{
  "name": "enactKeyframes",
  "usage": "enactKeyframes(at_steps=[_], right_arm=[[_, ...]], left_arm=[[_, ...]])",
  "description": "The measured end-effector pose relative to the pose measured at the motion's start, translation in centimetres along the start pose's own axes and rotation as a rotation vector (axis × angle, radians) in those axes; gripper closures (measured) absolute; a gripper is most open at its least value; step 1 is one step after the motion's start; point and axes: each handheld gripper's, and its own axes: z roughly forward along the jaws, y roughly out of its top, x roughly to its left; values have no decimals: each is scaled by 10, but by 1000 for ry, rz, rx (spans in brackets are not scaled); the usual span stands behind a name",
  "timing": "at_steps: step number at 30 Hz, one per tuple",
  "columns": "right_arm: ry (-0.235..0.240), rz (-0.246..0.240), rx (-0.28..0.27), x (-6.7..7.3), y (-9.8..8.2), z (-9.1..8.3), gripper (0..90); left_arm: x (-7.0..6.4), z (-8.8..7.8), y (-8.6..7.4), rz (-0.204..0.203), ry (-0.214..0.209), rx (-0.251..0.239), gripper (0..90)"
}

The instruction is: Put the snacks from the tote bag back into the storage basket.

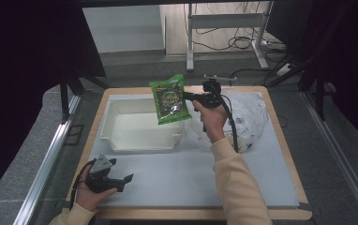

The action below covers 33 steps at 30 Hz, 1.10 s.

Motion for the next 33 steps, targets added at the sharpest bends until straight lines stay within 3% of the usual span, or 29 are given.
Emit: enactKeyframes(at_steps=[33], right_arm=[[51, -16, 43, 27, -9, 40, 896]], left_arm=[[0, -1, 0, -3, 1, -9, 86]])
